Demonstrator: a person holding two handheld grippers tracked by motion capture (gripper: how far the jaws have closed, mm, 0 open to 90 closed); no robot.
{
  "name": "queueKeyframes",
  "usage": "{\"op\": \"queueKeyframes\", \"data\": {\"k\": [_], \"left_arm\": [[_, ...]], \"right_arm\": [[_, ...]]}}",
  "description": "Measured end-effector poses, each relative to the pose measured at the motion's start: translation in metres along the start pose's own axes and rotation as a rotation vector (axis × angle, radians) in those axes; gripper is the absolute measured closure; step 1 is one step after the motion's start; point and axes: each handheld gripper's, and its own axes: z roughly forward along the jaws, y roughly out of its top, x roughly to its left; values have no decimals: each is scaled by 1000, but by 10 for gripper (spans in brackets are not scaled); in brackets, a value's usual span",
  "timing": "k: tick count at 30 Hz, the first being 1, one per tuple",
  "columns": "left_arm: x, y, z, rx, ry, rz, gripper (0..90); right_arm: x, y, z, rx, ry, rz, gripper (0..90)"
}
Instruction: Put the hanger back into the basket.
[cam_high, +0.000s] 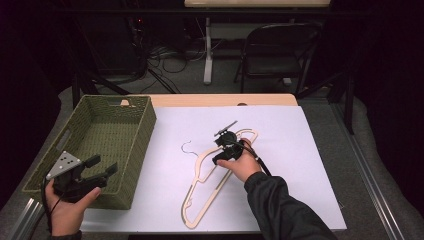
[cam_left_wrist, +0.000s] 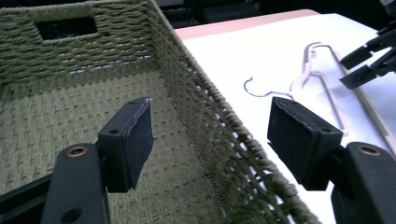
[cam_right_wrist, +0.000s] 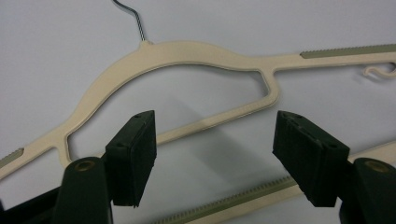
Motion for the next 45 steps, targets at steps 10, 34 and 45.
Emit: {"op": "queueKeyframes", "data": {"k": [10,34,45], "left_arm": [[-10,2,5,3,-26,30,327],[-35,7,10,-1,-100,82,369],[-58,4,28,40,-161,134,383]], "right_arm": [[-5,-4,3,11,-10,8,297],[-11,-4,15,49,31,68,296],[-12,-1,18,46,21,76,296]]}}
